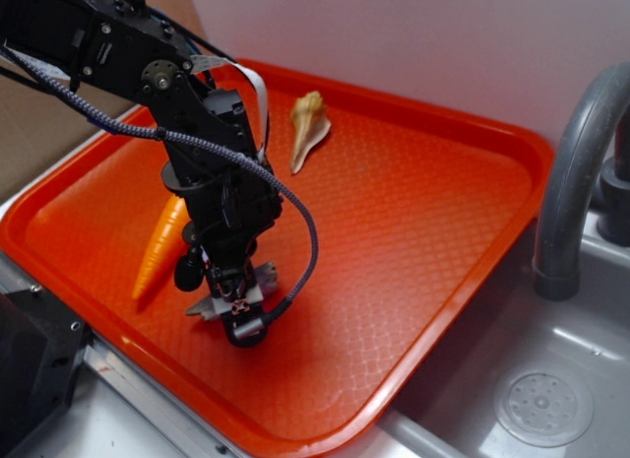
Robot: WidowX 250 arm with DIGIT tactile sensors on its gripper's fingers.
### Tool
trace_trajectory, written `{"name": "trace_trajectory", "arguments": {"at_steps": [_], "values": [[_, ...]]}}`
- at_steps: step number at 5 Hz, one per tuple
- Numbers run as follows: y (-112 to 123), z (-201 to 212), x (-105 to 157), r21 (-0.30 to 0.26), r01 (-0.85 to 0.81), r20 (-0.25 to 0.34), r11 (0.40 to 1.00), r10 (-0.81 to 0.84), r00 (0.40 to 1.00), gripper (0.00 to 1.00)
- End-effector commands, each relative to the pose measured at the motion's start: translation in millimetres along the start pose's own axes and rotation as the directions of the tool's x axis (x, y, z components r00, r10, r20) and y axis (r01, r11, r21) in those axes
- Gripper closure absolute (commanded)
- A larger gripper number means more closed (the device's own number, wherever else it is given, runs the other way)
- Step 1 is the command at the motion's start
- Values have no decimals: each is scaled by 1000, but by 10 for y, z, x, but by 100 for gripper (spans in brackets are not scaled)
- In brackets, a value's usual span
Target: Grab the wood chip.
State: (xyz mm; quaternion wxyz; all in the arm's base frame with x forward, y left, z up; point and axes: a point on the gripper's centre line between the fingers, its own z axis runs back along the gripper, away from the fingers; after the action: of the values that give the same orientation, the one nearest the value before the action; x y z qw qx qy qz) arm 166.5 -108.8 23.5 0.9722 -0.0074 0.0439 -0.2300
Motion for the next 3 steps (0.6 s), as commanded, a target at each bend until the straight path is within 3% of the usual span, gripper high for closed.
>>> {"name": "trace_trajectory", "arguments": {"at_steps": [1,2,3], "values": [[51,563,120,70,-123,35,990,121,992,100],[206,1069,151,55,-304,46,951,302,952,100],[298,1475,122,6,-386,102,922,383,918,100]]}}
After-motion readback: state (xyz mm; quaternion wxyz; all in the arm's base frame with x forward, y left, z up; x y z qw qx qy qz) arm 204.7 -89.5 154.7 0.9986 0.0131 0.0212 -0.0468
